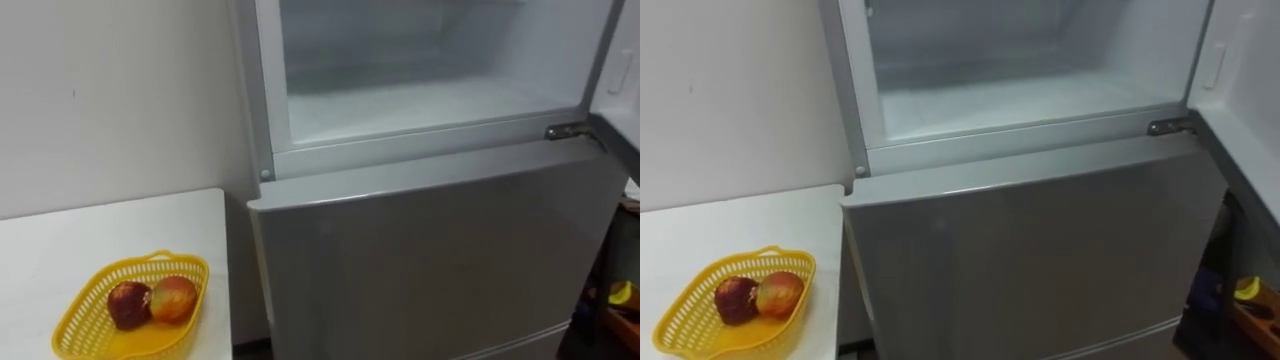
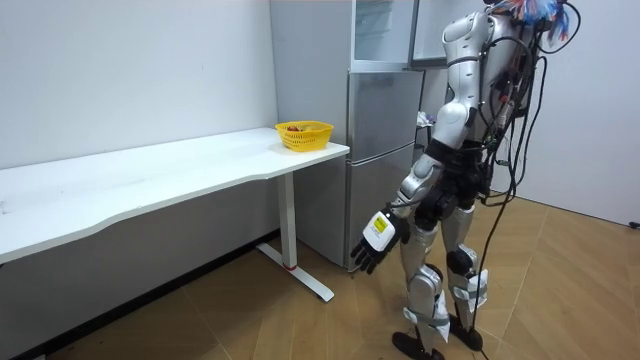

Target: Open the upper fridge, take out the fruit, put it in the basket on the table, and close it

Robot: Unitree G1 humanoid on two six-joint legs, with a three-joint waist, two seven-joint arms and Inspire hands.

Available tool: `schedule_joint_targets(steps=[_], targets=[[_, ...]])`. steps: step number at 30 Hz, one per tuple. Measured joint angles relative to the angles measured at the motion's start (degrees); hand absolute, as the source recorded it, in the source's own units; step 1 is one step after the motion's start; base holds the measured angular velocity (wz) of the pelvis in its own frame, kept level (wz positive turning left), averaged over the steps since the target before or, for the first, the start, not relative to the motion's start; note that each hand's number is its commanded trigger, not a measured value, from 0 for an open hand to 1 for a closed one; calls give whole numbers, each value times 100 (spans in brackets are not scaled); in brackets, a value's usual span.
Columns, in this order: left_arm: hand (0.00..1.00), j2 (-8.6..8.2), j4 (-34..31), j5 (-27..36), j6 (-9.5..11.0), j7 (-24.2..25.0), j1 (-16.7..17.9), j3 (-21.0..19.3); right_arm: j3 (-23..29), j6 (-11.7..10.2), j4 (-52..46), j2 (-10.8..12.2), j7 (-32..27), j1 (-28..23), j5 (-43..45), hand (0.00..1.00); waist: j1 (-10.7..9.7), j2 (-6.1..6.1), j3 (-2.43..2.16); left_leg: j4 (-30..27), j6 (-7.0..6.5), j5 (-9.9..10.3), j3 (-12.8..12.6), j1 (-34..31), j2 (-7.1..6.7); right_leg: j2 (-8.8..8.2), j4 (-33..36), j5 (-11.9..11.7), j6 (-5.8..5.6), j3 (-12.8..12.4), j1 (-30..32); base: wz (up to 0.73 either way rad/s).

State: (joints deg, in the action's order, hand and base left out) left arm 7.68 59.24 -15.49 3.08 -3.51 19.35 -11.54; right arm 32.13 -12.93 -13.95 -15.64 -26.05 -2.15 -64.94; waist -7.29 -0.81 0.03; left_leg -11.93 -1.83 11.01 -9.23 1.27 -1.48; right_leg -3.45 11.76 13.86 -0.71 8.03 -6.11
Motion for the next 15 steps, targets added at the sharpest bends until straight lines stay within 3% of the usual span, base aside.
schedule_joint_targets(steps=[7,15], targets=[[0,0,392,-25,82,1,-63,61,-40,-235,-155,-68,304,106,-37,0,101,-13,12,-35,-4,4,28,-23,9,3,7,-1,1,3,5,1],[0,-13,491,-45,189,65,-90,63,-150,-345,-448,-69,531,345,21,0,159,-16,10,-97,-3,4,7,-106,17,10,-10,-5,8,28,34,0]])
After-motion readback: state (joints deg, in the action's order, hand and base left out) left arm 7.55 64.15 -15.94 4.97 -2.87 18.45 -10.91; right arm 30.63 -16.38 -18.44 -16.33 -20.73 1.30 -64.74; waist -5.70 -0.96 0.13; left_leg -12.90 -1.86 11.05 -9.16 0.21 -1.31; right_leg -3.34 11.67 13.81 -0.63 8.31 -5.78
